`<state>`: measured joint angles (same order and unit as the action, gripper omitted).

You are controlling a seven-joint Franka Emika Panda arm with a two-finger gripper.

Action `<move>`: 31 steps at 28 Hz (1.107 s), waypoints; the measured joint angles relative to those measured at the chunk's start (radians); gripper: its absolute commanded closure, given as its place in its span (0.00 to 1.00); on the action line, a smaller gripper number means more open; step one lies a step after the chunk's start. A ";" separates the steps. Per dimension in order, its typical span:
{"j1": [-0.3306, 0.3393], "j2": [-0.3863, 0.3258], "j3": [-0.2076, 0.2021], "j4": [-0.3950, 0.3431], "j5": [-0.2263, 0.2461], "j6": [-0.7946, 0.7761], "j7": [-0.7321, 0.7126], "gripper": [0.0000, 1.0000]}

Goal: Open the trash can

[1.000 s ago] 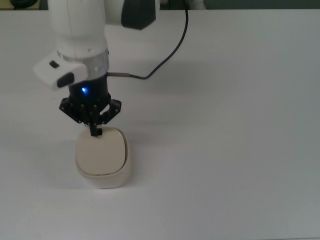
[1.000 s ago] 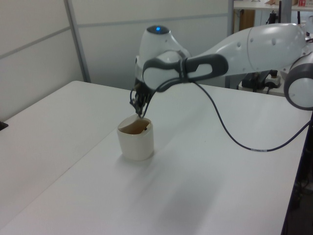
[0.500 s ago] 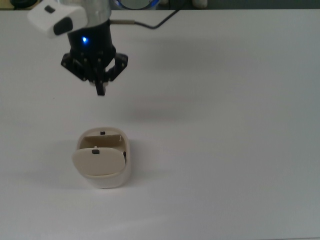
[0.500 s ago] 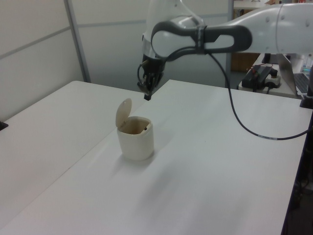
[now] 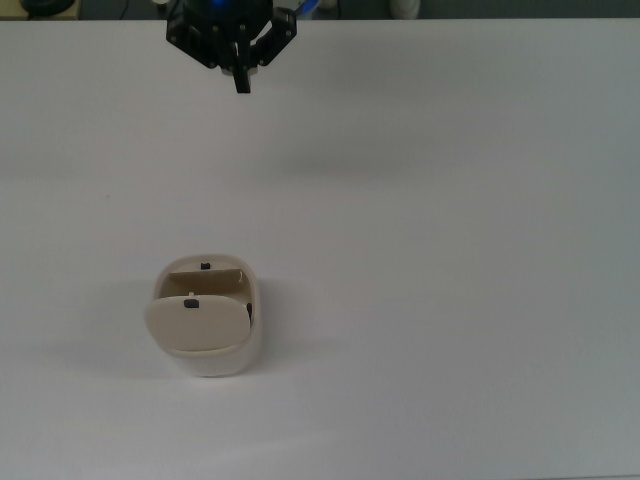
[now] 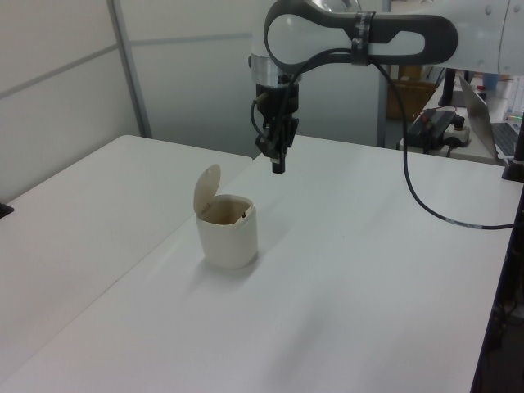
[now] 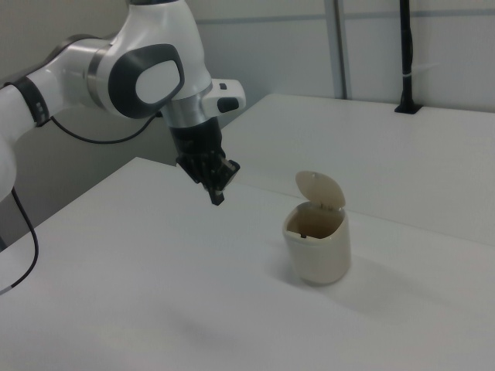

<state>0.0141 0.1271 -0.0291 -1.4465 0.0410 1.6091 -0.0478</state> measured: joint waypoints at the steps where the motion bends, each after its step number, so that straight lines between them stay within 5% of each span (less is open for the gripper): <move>1: 0.001 -0.002 0.000 -0.001 -0.001 -0.009 0.002 0.71; 4: 0.003 -0.007 0.000 -0.001 -0.004 -0.017 0.025 0.00; 31: 0.002 -0.032 -0.012 -0.006 -0.079 -0.017 0.056 0.00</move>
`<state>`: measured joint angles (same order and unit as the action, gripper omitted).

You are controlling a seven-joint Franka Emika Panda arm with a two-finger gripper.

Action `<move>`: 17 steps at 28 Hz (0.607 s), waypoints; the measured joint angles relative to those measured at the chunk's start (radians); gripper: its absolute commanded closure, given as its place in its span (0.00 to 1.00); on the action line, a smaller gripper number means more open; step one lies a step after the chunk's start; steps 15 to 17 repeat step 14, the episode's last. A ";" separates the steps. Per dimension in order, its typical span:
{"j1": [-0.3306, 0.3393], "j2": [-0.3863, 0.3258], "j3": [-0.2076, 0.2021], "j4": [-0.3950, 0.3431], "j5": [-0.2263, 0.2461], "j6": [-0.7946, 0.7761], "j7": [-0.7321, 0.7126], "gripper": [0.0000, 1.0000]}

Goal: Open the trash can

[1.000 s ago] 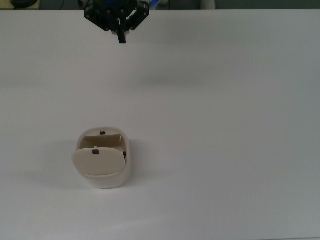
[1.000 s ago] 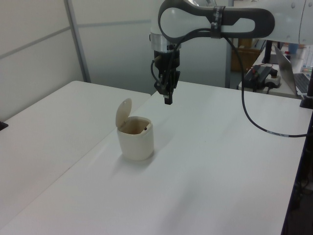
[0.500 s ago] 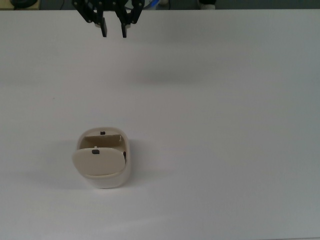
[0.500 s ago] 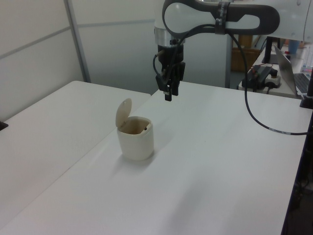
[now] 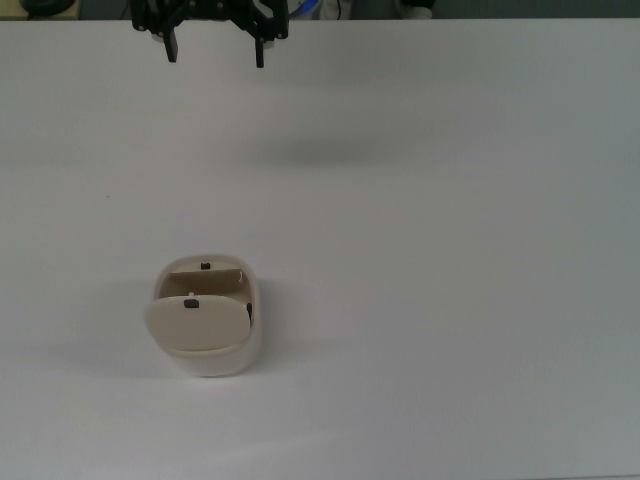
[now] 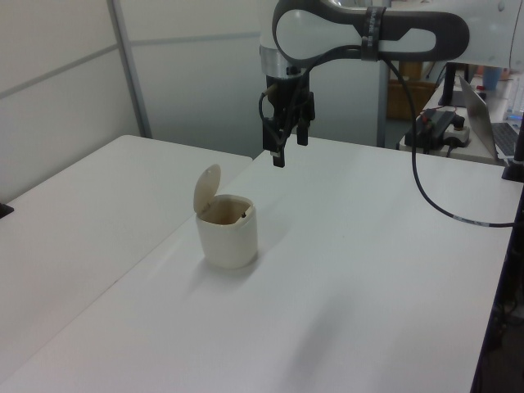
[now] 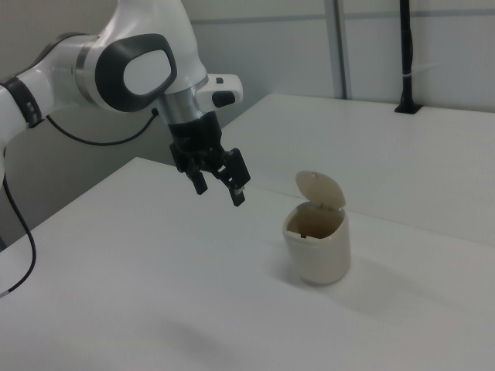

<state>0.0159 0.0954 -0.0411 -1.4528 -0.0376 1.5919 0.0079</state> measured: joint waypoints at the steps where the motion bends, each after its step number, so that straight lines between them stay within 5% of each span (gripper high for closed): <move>1: 0.000 0.000 0.000 -0.001 -0.001 0.000 0.000 0.00; 17: 0.002 0.000 0.003 -0.008 -0.002 0.000 0.000 0.00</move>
